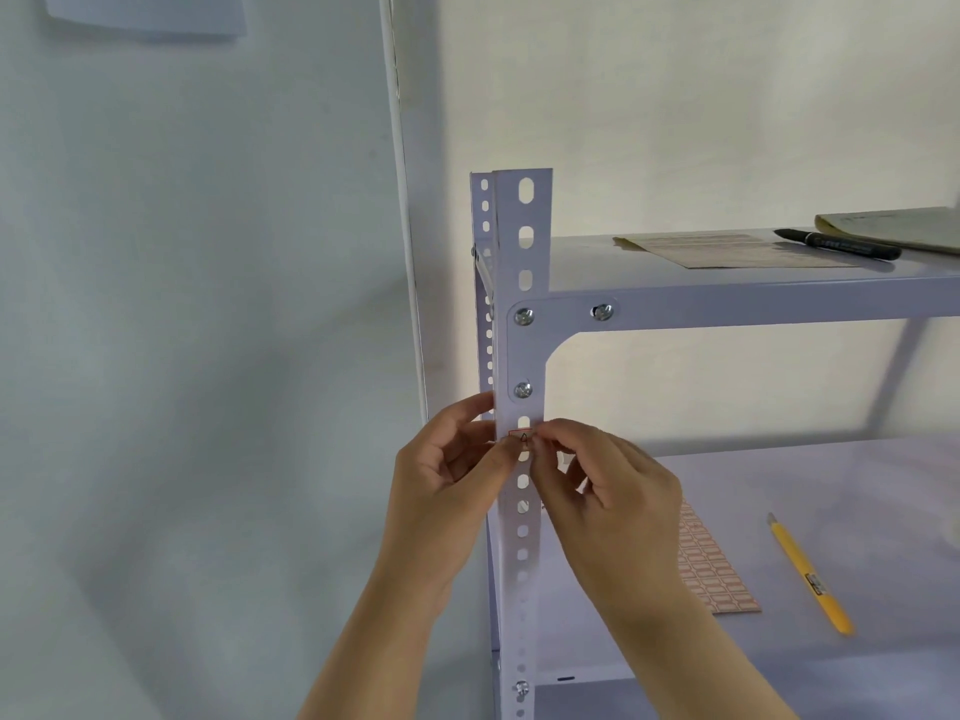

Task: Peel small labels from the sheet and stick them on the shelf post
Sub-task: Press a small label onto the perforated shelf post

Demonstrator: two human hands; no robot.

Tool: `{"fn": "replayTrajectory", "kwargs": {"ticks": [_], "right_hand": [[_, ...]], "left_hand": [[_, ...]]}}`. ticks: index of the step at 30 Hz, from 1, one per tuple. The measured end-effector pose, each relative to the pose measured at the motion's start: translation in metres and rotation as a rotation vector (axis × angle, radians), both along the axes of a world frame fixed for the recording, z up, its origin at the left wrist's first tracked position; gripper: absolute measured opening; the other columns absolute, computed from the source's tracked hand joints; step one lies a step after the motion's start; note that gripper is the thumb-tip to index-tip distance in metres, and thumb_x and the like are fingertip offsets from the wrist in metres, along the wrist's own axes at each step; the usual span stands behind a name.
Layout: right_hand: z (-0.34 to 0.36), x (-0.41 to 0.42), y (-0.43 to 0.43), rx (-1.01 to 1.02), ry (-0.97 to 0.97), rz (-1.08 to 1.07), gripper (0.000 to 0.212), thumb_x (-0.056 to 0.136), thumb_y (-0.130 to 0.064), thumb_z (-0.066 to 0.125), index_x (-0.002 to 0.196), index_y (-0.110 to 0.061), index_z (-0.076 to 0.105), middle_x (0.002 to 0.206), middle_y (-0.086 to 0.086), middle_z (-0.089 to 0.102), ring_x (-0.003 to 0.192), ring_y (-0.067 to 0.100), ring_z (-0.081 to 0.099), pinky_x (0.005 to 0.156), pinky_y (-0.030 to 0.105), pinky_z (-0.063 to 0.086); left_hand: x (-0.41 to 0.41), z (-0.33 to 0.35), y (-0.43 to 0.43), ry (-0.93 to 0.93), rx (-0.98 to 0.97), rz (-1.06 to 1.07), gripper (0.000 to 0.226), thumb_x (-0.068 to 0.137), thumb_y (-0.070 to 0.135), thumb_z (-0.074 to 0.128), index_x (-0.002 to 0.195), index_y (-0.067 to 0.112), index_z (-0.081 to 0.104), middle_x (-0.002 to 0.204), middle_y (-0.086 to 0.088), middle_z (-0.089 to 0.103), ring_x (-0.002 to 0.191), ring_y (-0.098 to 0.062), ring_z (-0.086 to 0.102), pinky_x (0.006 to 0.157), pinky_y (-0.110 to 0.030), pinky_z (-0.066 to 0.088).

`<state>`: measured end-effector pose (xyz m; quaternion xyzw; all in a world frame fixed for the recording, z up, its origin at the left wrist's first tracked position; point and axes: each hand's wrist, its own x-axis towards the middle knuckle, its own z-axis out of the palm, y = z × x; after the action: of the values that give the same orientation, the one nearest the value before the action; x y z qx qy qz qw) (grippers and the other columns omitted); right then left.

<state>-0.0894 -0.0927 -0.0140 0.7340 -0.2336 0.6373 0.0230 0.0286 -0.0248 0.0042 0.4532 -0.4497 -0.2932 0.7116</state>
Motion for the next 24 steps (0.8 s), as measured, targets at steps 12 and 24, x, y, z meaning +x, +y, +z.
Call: {"fn": "replayTrajectory", "kwargs": {"ticks": [12,24], "right_hand": [[0.007,0.005,-0.011,-0.174,0.12,-0.14,0.047,0.102,-0.033,0.043,0.072,-0.005,0.067,0.064,0.005,0.061,0.043,0.02,0.048,0.036,0.025,0.037],[-0.003,0.002,-0.006,-0.067,-0.01,0.026,0.009,0.088,-0.018,0.066,0.09,-0.009,0.068,0.08,0.004,0.069,0.045,0.015,0.056,0.039,0.028,0.045]], "left_hand": [[0.0,0.0,0.0,0.017,-0.006,-0.015,0.032,0.091,-0.001,0.066,0.118,0.016,0.07,0.099,-0.007,0.081,0.09,-0.018,0.077,0.079,-0.022,0.058],[0.0,0.0,0.0,0.024,-0.02,-0.018,0.033,0.09,-0.001,0.067,0.12,0.014,0.07,0.1,-0.008,0.081,0.089,-0.019,0.078,0.08,-0.023,0.059]]}}
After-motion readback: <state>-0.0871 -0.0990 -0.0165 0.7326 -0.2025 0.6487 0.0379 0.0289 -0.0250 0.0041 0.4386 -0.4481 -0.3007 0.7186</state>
